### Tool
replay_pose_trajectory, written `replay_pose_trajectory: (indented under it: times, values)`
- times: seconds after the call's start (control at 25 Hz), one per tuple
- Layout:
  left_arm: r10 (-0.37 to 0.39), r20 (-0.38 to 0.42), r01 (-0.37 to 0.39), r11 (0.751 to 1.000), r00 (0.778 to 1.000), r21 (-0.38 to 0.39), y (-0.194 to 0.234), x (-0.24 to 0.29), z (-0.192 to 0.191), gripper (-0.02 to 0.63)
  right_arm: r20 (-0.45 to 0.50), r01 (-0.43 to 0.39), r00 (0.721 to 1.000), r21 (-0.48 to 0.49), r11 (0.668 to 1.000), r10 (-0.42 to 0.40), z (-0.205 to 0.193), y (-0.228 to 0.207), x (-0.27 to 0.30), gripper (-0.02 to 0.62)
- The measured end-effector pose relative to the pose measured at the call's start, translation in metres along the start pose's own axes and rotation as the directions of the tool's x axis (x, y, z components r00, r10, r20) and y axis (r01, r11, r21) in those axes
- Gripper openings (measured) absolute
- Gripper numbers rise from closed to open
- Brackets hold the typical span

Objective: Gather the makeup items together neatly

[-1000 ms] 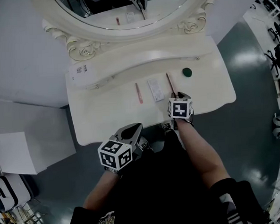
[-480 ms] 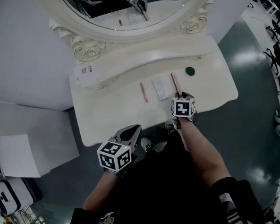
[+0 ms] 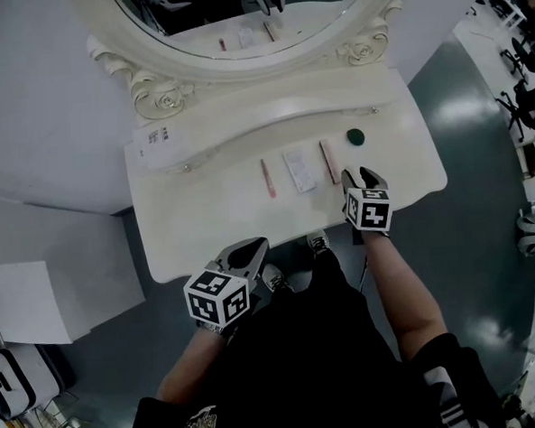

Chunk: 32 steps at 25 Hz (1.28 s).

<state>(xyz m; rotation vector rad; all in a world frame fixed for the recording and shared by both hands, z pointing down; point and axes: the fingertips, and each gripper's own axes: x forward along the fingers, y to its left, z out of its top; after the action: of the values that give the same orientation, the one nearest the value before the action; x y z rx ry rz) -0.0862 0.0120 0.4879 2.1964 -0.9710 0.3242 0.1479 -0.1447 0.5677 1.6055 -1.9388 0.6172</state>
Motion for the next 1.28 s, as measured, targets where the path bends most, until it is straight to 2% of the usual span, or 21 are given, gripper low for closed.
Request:
replay_pose_trajectory:
  times: [0.28, 0.48, 0.68, 0.76, 0.8, 0.88, 1.04, 1.28]
  values:
    - [0.011, 0.004, -0.011, 1.0, 1.0, -0.029, -0.007, 0.022, 0.006, 0.008, -0.075, -0.082, 0.995, -0.174, 0.981, 0.07, 0.015, -0.051, 0.035, 0.193]
    - [0.048, 0.0, -0.048, 0.997, 0.999, -0.059, -0.01, 0.041, 0.01, 0.008, -0.141, -0.178, 0.98, -0.294, 0.939, 0.142, 0.028, -0.056, 0.067, 0.193]
    - [0.082, -0.002, -0.081, 0.993, 0.997, -0.083, -0.015, 0.062, 0.018, 0.008, -0.207, -0.269, 0.957, -0.389, 0.881, 0.201, 0.03, -0.047, 0.093, 0.192]
    - [0.093, -0.001, -0.093, 0.991, 0.996, -0.094, -0.016, 0.069, 0.019, 0.008, -0.23, -0.271, 0.954, -0.388, 0.881, 0.192, 0.028, -0.051, 0.101, 0.163]
    - [0.099, -0.001, -0.098, 0.99, 0.995, -0.1, -0.016, 0.073, 0.02, 0.008, -0.236, -0.265, 0.954, -0.381, 0.886, 0.184, 0.027, -0.054, 0.104, 0.112]
    - [0.107, 0.0, -0.107, 0.988, 0.994, -0.114, -0.016, 0.079, 0.019, 0.008, -0.231, -0.255, 0.956, -0.352, 0.901, 0.18, 0.025, -0.06, 0.107, 0.055]
    - [0.106, 0.001, -0.105, 0.986, 0.994, -0.126, -0.018, 0.089, 0.019, 0.008, -0.204, -0.253, 0.959, -0.302, 0.919, 0.197, 0.026, -0.061, 0.104, 0.04]
    - [0.075, 0.0, -0.075, 0.992, 0.997, -0.102, -0.023, 0.097, 0.025, 0.008, -0.173, -0.252, 0.962, -0.25, 0.935, 0.213, 0.028, -0.049, 0.078, 0.037]
